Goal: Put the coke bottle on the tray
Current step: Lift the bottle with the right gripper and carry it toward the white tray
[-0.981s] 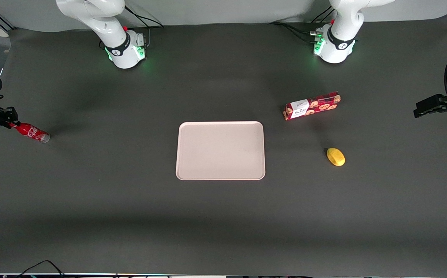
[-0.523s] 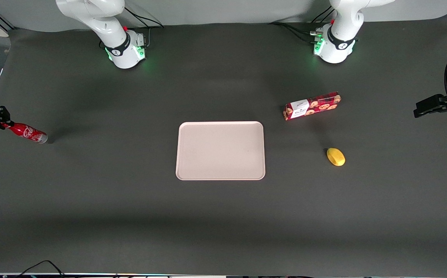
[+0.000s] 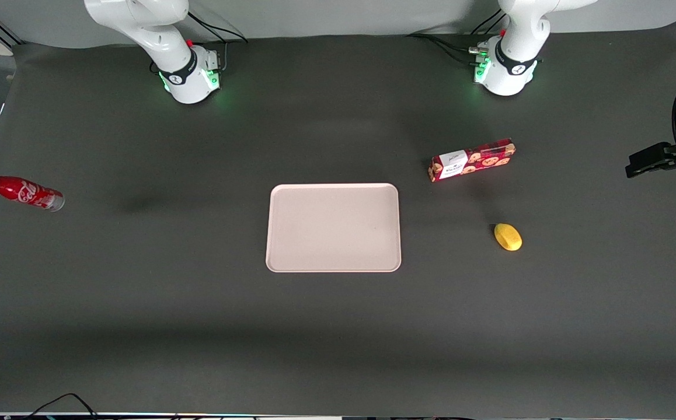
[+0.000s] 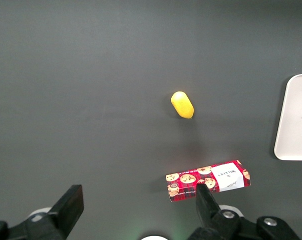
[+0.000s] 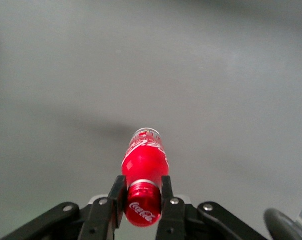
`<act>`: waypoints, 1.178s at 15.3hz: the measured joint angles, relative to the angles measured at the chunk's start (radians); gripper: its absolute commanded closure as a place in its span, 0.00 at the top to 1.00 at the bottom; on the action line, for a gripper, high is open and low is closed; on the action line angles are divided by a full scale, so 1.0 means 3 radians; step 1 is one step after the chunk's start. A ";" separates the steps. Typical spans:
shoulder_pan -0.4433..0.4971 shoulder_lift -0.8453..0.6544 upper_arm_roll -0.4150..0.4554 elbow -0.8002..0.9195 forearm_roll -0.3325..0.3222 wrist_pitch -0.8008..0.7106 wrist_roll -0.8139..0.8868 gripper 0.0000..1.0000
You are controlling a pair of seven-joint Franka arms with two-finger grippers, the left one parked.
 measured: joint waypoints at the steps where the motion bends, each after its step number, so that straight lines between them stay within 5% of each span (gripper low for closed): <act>1: 0.0005 -0.0043 0.0181 0.0139 -0.0013 -0.0205 0.0241 0.15; 5: 0.0027 -0.0162 0.0977 0.0619 -0.0031 -0.0734 0.1291 0.15; 10: 0.0070 -0.0127 0.1957 0.0729 -0.0024 -0.0802 0.2768 0.15; 14: 0.0080 0.0204 0.2623 0.0661 -0.0025 -0.0403 0.3804 0.16; 18: 0.0134 0.0727 0.2866 0.0363 -0.0099 0.0385 0.4425 0.16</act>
